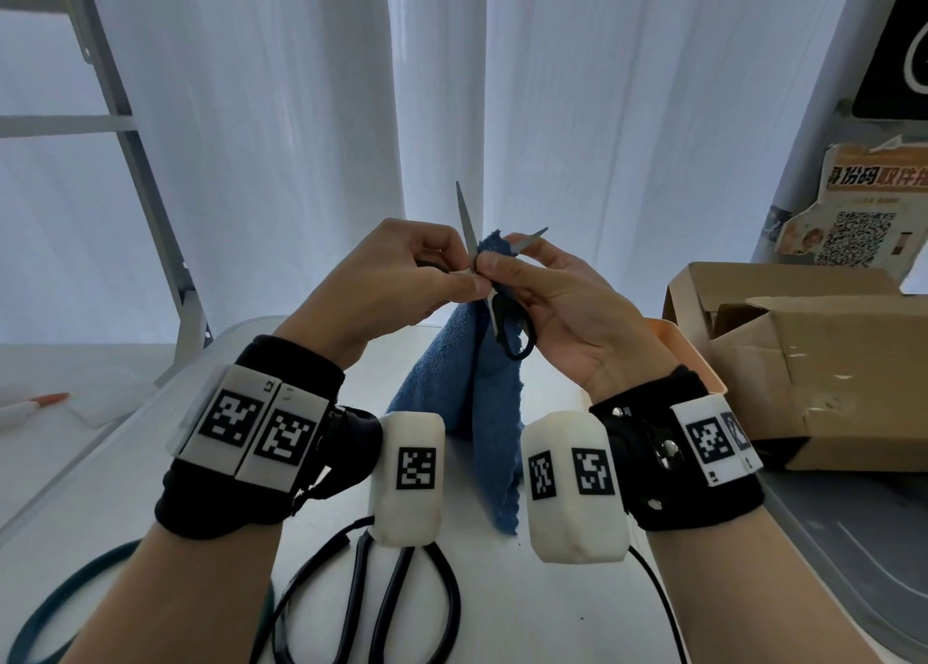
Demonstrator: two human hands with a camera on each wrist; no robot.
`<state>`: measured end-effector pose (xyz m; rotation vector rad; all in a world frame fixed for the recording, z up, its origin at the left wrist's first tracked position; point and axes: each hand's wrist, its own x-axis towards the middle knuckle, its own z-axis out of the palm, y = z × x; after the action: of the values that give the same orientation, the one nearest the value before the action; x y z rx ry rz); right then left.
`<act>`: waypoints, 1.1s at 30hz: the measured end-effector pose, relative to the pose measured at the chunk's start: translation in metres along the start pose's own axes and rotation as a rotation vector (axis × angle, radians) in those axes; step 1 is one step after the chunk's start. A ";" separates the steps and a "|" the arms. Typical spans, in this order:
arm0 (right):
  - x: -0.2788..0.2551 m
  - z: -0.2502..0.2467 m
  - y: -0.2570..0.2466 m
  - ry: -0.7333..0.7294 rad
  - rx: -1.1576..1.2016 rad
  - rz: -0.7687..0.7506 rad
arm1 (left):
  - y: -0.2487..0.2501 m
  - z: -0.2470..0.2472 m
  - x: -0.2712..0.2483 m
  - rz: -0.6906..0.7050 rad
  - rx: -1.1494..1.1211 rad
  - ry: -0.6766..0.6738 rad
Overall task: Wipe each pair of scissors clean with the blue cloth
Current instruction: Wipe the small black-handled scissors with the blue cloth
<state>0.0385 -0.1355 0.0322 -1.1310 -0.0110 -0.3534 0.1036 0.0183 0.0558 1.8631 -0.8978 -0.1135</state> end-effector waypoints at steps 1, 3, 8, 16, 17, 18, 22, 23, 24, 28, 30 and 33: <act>0.000 0.000 0.000 -0.003 0.005 0.000 | 0.000 -0.001 0.000 0.000 0.002 0.005; 0.000 0.000 0.000 -0.011 0.015 -0.001 | 0.000 -0.001 0.000 -0.002 0.009 0.013; -0.001 -0.001 -0.002 -0.044 -0.019 -0.004 | -0.002 -0.005 0.000 -0.013 0.026 0.015; -0.001 0.001 -0.002 -0.007 -0.107 -0.051 | 0.001 -0.007 -0.001 0.015 0.079 0.110; -0.002 0.001 -0.003 -0.008 -0.111 -0.058 | 0.002 -0.007 -0.002 0.018 0.078 0.121; -0.002 0.001 -0.003 -0.009 -0.119 -0.067 | 0.002 -0.007 -0.002 0.020 0.076 0.131; -0.004 0.002 -0.003 -0.025 -0.165 -0.099 | 0.003 -0.010 -0.002 0.020 0.083 0.153; -0.003 0.003 -0.003 -0.024 -0.168 -0.104 | 0.003 -0.012 -0.002 0.015 0.085 0.156; -0.002 0.003 -0.003 -0.020 -0.169 -0.107 | 0.003 -0.012 -0.002 0.008 0.086 0.158; -0.001 0.003 -0.001 -0.020 -0.190 -0.119 | 0.002 -0.012 -0.003 -0.005 0.080 0.159; -0.001 0.003 0.000 -0.008 -0.208 -0.122 | 0.002 -0.011 -0.002 -0.004 0.080 0.142; 0.000 0.004 0.000 0.013 -0.197 -0.119 | 0.002 -0.009 -0.002 0.003 0.077 0.125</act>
<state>0.0395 -0.1322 0.0335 -1.3263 -0.0324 -0.4760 0.1049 0.0260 0.0613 1.9177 -0.8280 0.0398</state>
